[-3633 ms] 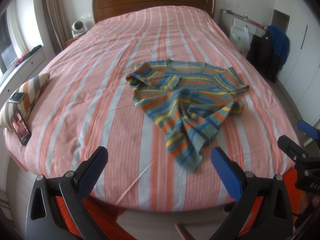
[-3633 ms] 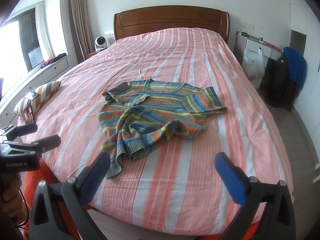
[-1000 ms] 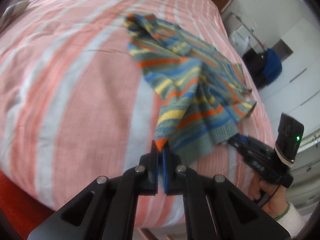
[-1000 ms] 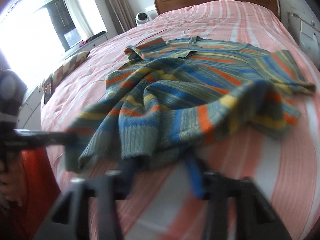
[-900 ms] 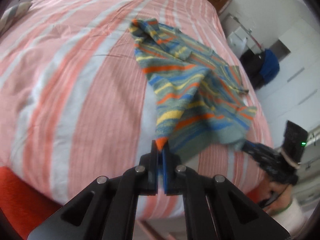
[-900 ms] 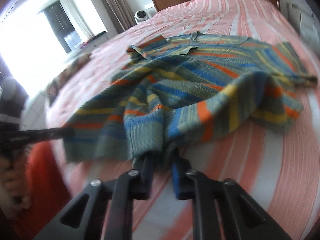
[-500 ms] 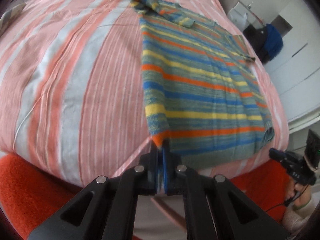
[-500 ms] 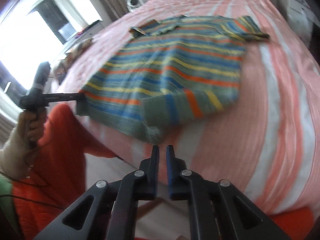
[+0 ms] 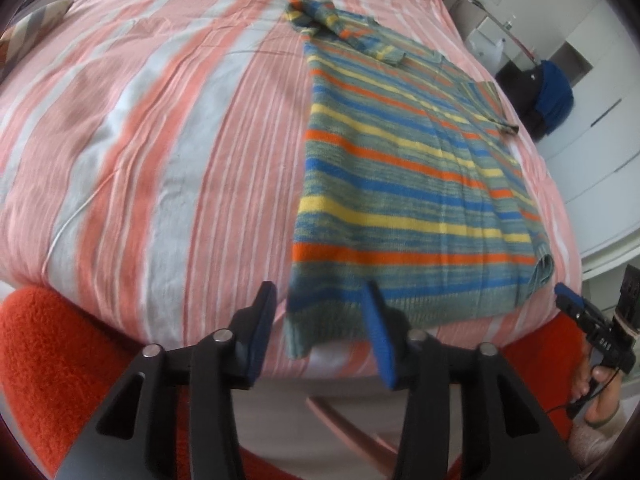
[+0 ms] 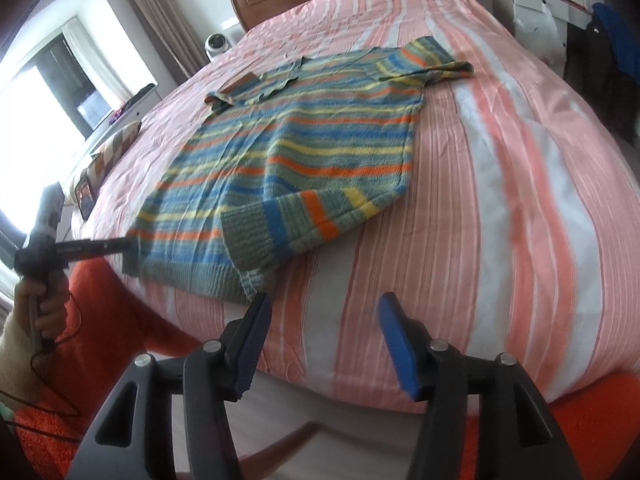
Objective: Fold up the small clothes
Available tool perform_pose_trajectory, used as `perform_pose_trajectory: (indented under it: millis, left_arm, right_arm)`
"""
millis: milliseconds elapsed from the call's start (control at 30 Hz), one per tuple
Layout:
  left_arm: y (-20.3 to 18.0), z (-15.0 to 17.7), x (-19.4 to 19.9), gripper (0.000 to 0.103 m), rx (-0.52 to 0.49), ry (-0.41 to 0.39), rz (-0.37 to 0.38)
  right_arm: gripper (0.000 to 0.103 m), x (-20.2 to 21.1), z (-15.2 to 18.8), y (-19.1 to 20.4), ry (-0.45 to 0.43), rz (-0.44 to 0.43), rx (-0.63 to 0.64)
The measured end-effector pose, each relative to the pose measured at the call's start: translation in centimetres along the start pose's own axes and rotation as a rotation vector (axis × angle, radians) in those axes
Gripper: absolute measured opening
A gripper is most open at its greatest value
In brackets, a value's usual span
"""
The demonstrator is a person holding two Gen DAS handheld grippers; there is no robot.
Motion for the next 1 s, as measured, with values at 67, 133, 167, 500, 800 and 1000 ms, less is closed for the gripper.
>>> perform_pose_trajectory:
  millis: [67, 133, 167, 500, 800, 1000]
  left_arm:
    - [0.3, 0.1, 0.2, 0.058, 0.004, -0.005, -0.007]
    - [0.6, 0.1, 0.5, 0.062, 0.014, -0.01, -0.011]
    - [0.7, 0.2, 0.6, 0.064, 0.017, -0.011, -0.011]
    - [1.8, 0.1, 1.7, 0.082, 0.088, -0.039, 0.054]
    - [-1.4, 1.2, -2.5, 0.073, -0.054, 0.047, -0.058]
    - [0.0, 1.4, -1.4, 0.073, -0.064, 0.03, -0.129]
  right_arm:
    - [0.056, -0.1, -0.1, -0.1, -0.004, 0.003, -0.002]
    - [0.056, -0.2, 0.0, 0.0, -0.008, 0.004, -0.005]
    - [0.056, -0.2, -0.1, -0.1, -0.009, 0.006, -0.006]
    - [0.058, 2.7, -1.8, -2.9, -0.108, 0.066, -0.087]
    - [0.062, -0.4, -5.0, -1.2, -0.053, -0.167, -0.256]
    - [0.058, -5.7, -4.7, -0.9, 0.151, 0.011, -0.151]
Point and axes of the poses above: each gripper's, at about its wrist camera, not at the fingertips, and x roughly against the way its jaws point, y to its left, z to its underside, the point moved 9 cm from there along -x, roughly the way its jaws point, and after that the axes turned 3 degrees about x, right-handed, at the moved point
